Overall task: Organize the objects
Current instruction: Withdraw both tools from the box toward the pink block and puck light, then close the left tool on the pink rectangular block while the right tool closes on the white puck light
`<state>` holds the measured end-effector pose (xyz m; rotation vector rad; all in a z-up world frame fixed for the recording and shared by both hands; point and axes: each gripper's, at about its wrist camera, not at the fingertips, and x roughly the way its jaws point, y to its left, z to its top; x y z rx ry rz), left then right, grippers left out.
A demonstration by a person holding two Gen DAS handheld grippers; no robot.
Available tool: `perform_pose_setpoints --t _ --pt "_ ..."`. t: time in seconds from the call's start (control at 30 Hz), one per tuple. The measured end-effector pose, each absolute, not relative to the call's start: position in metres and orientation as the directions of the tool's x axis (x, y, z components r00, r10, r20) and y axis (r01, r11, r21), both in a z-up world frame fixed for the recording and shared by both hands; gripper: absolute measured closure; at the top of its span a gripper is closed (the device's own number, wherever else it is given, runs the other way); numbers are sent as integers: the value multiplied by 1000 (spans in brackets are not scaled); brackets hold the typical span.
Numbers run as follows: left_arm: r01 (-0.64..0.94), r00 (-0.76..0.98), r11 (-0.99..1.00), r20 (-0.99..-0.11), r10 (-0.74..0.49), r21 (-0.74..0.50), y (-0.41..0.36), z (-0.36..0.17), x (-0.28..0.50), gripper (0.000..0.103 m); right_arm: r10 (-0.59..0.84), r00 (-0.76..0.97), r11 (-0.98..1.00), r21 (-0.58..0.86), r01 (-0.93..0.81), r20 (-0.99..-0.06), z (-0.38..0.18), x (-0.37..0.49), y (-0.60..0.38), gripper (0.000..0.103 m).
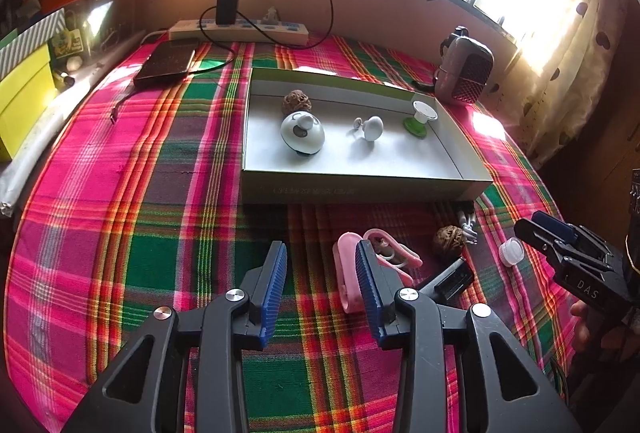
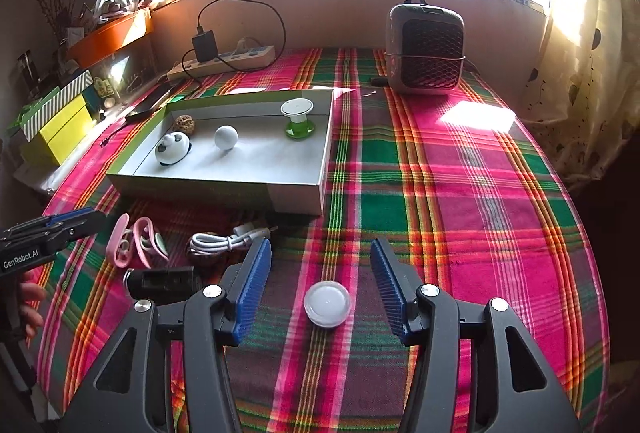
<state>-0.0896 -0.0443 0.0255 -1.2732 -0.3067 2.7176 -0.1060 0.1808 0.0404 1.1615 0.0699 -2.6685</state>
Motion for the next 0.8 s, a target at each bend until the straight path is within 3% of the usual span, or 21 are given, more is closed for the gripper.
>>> perform_pose_setpoints --t 0.8 --pt "-59 -579 -976 -789 205 -211 -20 9 -89 68 -134 -591 -973 -7 231 -795 9 -102 182 50"
